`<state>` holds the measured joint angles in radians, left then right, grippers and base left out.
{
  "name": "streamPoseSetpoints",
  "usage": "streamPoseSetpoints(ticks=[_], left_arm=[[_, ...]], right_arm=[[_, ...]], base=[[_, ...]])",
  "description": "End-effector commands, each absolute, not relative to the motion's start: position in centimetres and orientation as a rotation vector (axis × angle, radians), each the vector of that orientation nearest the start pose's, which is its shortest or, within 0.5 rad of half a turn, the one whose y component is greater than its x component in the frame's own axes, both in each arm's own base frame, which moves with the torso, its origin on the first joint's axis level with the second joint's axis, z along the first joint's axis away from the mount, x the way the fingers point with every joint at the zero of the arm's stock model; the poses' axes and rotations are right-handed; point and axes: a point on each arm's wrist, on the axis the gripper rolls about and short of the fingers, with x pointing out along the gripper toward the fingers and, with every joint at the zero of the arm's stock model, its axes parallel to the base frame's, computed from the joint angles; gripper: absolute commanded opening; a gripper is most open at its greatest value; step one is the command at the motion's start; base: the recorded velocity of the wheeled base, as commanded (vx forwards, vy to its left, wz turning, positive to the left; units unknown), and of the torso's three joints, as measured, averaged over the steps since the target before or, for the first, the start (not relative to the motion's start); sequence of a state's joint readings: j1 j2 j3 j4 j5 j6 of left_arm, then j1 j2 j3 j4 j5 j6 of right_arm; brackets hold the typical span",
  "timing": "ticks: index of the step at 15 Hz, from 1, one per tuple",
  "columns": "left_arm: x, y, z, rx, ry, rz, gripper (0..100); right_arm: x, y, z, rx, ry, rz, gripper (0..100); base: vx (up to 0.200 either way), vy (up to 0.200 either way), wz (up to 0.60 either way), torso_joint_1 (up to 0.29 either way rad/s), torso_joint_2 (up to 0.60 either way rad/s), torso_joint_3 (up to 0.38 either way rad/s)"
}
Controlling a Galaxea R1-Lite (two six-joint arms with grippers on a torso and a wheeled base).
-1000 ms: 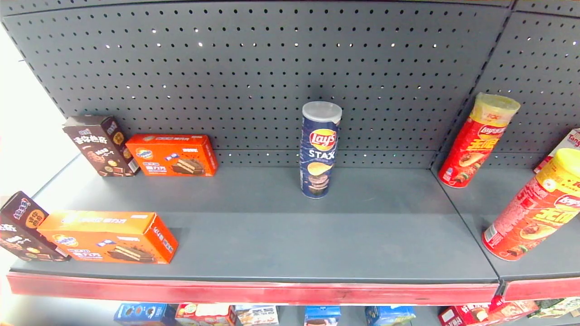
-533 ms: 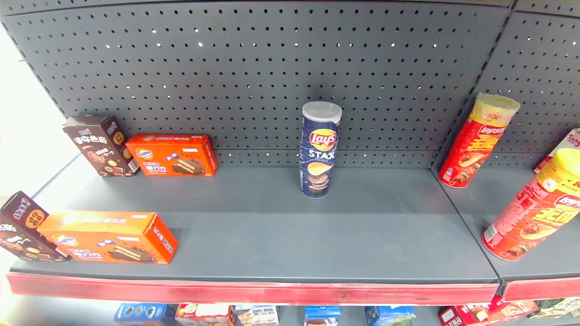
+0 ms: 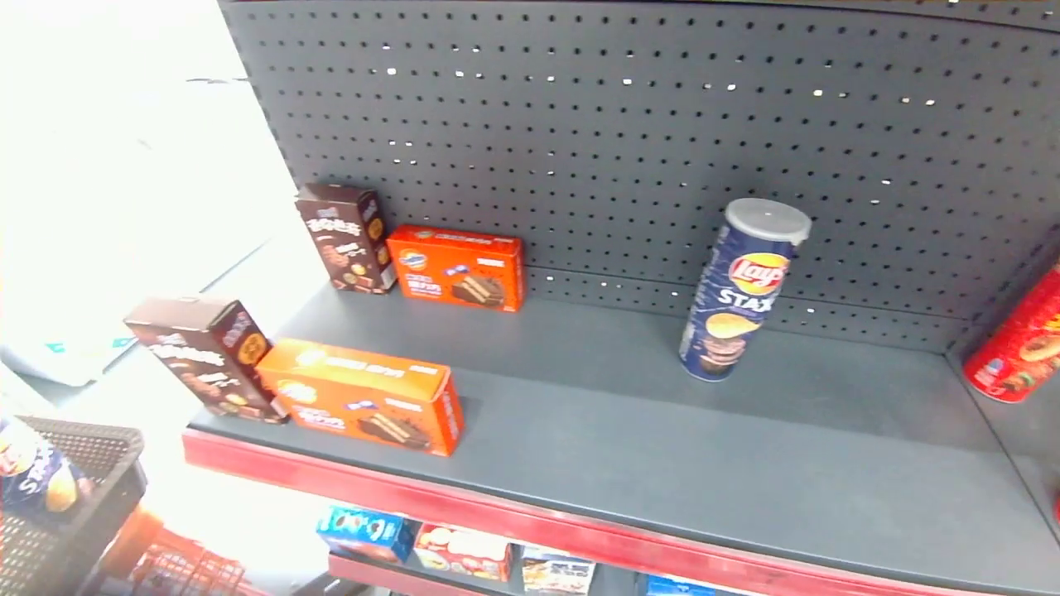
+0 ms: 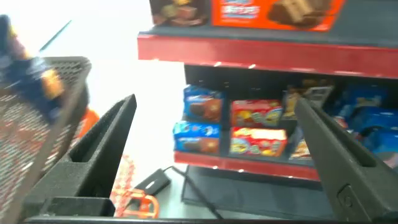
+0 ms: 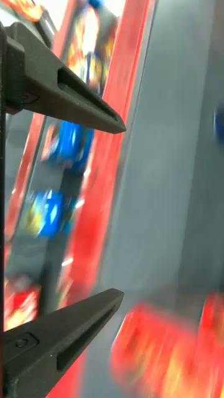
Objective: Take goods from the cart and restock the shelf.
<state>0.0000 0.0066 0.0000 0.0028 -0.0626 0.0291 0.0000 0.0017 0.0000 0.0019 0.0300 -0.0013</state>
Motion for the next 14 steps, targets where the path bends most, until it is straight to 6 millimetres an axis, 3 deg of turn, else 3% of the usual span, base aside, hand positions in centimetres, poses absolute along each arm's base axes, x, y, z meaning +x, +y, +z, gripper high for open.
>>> streamPoseSetpoints(ticks=[1, 5, 14], left_arm=[[-2.23, -0.14, 7.53, 0.029, 0.010, -0.063, 100], [-2.23, -0.14, 7.53, 0.027, 0.010, -0.063, 100], [-2.24, -0.14, 7.53, 0.030, 0.008, -0.063, 100]], right_arm=[[-2.26, 0.07, 7.54, -0.001, 0.005, 0.031, 100], [-2.26, 0.07, 7.54, 0.000, 0.005, 0.029, 100], [-2.26, 0.07, 7.54, 0.000, 0.005, 0.031, 100]], base=[[0.000, 0.000, 0.60, 0.007, 0.01, 0.002], [0.000, 0.000, 0.60, 0.000, 0.01, 0.002], [0.000, 0.000, 0.00, 0.000, 0.00, 0.000]])
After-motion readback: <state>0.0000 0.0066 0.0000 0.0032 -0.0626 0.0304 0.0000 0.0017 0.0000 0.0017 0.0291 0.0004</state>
